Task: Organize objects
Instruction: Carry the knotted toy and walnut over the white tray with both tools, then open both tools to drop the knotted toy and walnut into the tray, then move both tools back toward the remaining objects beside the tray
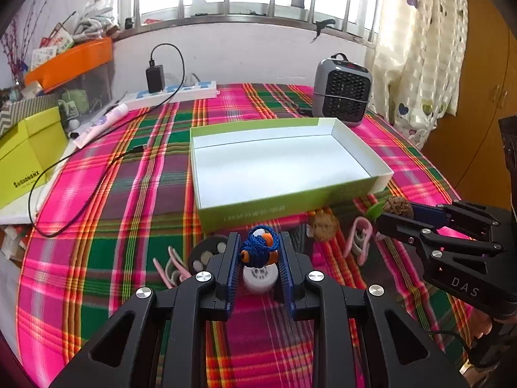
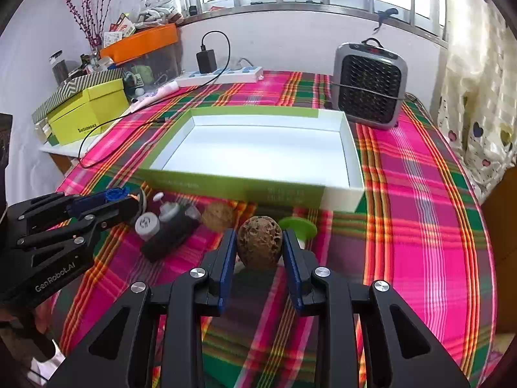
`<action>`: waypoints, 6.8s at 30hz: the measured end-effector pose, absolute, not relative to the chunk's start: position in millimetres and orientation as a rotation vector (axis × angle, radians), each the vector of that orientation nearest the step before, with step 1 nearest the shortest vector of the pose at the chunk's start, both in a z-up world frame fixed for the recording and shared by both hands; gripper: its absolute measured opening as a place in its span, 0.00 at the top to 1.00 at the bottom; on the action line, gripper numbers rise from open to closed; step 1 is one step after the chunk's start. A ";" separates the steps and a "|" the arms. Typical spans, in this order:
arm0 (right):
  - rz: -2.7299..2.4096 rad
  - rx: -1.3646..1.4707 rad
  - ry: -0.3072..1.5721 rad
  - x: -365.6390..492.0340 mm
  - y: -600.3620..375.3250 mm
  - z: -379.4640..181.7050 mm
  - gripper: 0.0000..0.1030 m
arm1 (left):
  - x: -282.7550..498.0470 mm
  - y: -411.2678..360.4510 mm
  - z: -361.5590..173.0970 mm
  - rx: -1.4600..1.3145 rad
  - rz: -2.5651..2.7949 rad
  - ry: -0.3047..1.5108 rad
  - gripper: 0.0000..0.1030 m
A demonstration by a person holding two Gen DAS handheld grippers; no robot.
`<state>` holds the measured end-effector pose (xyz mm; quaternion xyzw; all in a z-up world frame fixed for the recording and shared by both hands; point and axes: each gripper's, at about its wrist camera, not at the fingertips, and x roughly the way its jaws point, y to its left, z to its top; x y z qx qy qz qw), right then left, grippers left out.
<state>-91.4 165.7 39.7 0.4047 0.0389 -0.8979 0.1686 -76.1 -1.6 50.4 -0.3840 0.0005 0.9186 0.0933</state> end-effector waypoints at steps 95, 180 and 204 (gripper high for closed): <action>-2.491 1.398 0.172 -267.2 122.8 12.1 0.49 | -243.0 -4.4 24.2 -1.302 2.659 0.008 0.64; -2.612 1.223 -0.006 -110.0 205.2 26.2 0.48 | -75.3 -76.0 13.2 -1.264 2.719 -0.119 0.60; -2.587 1.261 0.002 -122.5 200.2 15.8 0.48 | -86.1 -85.5 5.7 -1.333 2.784 -0.085 0.60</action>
